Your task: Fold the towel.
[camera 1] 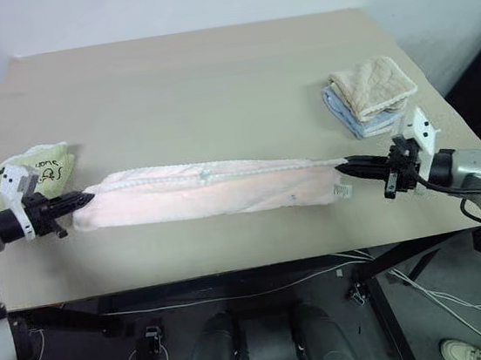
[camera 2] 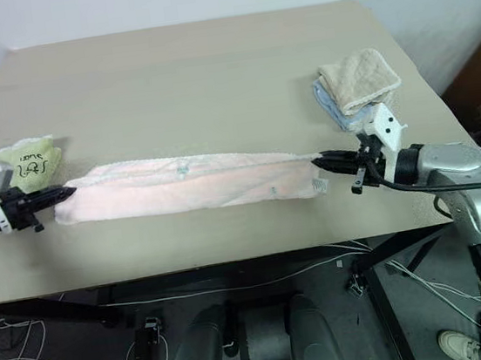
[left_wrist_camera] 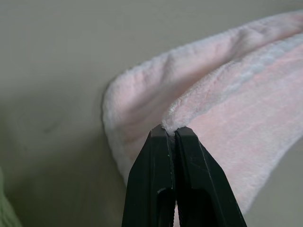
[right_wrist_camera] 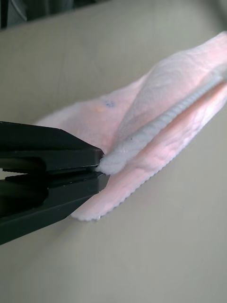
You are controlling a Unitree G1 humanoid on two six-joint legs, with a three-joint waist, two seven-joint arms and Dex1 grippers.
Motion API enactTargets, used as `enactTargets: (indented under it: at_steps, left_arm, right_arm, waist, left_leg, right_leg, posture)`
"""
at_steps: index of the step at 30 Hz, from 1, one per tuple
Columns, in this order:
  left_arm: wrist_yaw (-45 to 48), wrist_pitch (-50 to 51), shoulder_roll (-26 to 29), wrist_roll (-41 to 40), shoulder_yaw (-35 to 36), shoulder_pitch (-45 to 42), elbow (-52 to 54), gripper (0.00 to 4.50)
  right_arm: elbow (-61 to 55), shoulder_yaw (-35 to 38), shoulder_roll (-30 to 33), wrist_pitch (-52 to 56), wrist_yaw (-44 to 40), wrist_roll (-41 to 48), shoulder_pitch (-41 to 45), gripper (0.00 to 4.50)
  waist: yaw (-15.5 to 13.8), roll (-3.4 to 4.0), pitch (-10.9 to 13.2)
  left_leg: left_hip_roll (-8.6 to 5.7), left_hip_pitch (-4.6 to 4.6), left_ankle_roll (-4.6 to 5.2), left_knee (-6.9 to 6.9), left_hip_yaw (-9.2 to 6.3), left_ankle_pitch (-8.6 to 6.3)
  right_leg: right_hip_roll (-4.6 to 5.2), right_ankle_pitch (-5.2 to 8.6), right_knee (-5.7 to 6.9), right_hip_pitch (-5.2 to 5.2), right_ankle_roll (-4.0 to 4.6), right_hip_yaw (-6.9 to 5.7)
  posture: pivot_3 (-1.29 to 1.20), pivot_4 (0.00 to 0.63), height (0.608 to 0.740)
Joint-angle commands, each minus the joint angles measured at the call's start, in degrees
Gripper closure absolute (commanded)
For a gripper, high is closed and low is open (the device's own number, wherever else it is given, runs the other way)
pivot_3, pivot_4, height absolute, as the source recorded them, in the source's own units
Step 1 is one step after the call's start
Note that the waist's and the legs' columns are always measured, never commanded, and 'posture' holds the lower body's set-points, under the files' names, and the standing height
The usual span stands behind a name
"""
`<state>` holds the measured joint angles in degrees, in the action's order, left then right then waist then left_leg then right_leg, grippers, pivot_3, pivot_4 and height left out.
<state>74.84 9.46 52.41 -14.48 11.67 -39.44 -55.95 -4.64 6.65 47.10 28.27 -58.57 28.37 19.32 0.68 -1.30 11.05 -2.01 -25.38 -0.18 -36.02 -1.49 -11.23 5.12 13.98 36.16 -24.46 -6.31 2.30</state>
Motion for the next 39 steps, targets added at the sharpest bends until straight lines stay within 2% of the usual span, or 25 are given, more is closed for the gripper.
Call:
enactTargets:
  at_steps: [1, 4, 11, 12, 13, 16, 20, 24, 30, 34, 36, 39]
  left_arm:
    - [-4.01, -1.14, -1.73, -1.77, 3.19, -6.08, -4.6, 4.45]
    - [-4.72, -3.19, -2.6, 1.08, 1.09, -7.92, -7.64, 4.45]
    - [-1.75, -1.67, -4.41, 1.1, 0.9, -8.42, -8.88, 4.45]
    - [-1.25, -1.81, -4.43, 1.17, 0.85, -7.92, -8.67, 3.97]
    - [-1.02, -1.39, -4.4, 0.87, 1.21, -7.69, -8.67, 3.76]
    - [-1.75, -0.3, -4.19, -0.78, 3.33, -8.27, -9.04, 2.74]
    - [-1.36, 0.29, -3.32, -1.35, 4.45, -8.31, -8.65, 1.32]
    - [-0.81, 0.63, -2.51, -1.54, 4.9, -6.91, -7.63, 0.01]
    - [-0.21, 1.59, -1.39, -3.05, 6.19, -3.37, -4.43, 0.0]
    - [-0.9, 1.38, -0.81, -2.99, 6.13, 0.04, 1.64, 0.0]
    - [-1.24, 1.81, -1.2, -4.04, 6.43, 2.41, 7.69, 0.0]
    - [-2.14, 7.72, -2.42, -9.21, 9.19, 5.97, 18.86, 0.0]
  right_arm:
    - [4.43, -2.24, -1.61, -3.43, 2.3, -4.55, 4.16, 4.5]
    - [10.51, -6.77, -3.06, -7.04, 4.1, -10.94, 7.16, 4.5]
    - [17.08, -6.86, -8.27, -9.02, 7.6, -13.14, 12.09, 4.5]
    - [17.16, -6.64, -8.7, -8.87, 7.73, -12.89, 12.17, 4.5]
    - [17.07, -6.24, -9.19, -7.98, 8.2, -12.42, 12.4, 4.5]
    - [16.63, -6.08, -9.51, -5.29, 8.34, -11.77, 12.83, 4.5]
    - [16.39, -5.81, -9.56, -5.35, 7.87, -11.62, 12.96, 3.49]
    - [17.19, -5.39, -8.89, -6.59, 7.21, -11.92, 13.36, 2.12]
    - [15.7, -2.03, -7.12, -3.64, 8.54, -10.85, 12.11, 0.04]
    - [11.28, 2.69, -5.46, 5.26, 8.85, -5.66, 9.82, 0.02]
    - [7.96, 5.57, -4.43, 13.8, 8.55, -0.62, 8.77, 0.02]
    - [3.65, 11.71, -4.03, 28.67, 9.76, 9.26, 7.66, 0.02]
  waist:
    - [-0.06, 0.0, 0.0]
    - [0.18, -0.01, 0.0]
    - [0.24, 0.0, 0.01]
    - [0.24, 0.0, 0.01]
    - [0.25, -0.01, 0.0]
    - [0.26, 0.0, 0.0]
    - [0.24, 0.0, 0.0]
    - [0.27, 0.0, 0.0]
    - [0.33, 0.0, 0.01]
    - [0.03, 0.0, 0.0]
    - [-0.01, 0.0, 0.01]
    - [0.08, 0.0, 0.0]
  left_leg:
    - [-0.02, 0.0, 0.01, -0.03, 0.0, 0.01]
    - [-0.05, -0.01, 0.03, -0.15, 0.01, 0.02]
    - [-0.01, 0.02, 0.05, -0.2, 0.1, 0.04]
    - [-0.01, 0.02, 0.05, -0.22, 0.1, 0.04]
    - [-0.01, 0.02, 0.05, -0.24, 0.1, 0.04]
    - [-0.01, 0.04, 0.05, -0.27, 0.09, 0.04]
    - [-0.01, 0.04, 0.06, -0.28, 0.09, 0.04]
    - [-0.01, 0.04, 0.05, -0.28, 0.09, 0.04]
    - [0.01, 0.06, 0.05, -0.27, 0.09, 0.04]
    - [0.04, 0.05, 0.05, -0.27, 0.06, 0.04]
    - [0.04, 0.05, 0.05, -0.26, 0.03, 0.04]
    - [0.06, 0.05, 0.03, -0.24, 0.0, 0.03]
  right_leg:
    - [-0.01, -0.01, 0.02, 0.0, -0.02, 0.0]
    - [-0.13, -0.1, 0.07, 0.03, -0.18, -0.02]
    - [-0.42, -0.12, 0.2, 0.01, -0.26, 0.04]
    - [-0.42, -0.13, 0.23, 0.02, -0.28, 0.04]
    - [-0.42, -0.13, 0.24, 0.02, -0.28, 0.04]
    - [-0.42, -0.14, 0.25, 0.05, -0.29, 0.04]
    - [-0.43, -0.14, 0.26, 0.05, -0.3, 0.04]
    - [-0.43, -0.14, 0.28, 0.05, -0.3, 0.04]
    - [-0.43, -0.14, 0.28, 0.05, -0.31, 0.05]
    - [-0.41, -0.14, 0.27, 0.05, -0.3, 0.05]
    - [-0.37, -0.15, 0.27, 0.05, -0.29, 0.06]
    - [-0.14, -0.15, 0.26, 0.05, -0.28, 0.07]
  posture:
    - [0.0, 0.15, 0.74]
    - [0.0, 0.15, 0.74]
    - [0.0, 0.15, 0.74]
    - [0.0, 0.15, 0.74]
    - [0.0, 0.15, 0.74]
    - [0.0, 0.15, 0.74]
    - [0.0, 0.15, 0.74]
    - [0.0, 0.15, 0.74]
    - [0.0, 0.15, 0.74]
    - [0.0, 0.15, 0.74]
    - [0.0, 0.15, 0.74]
    - [0.0, 0.15, 0.74]
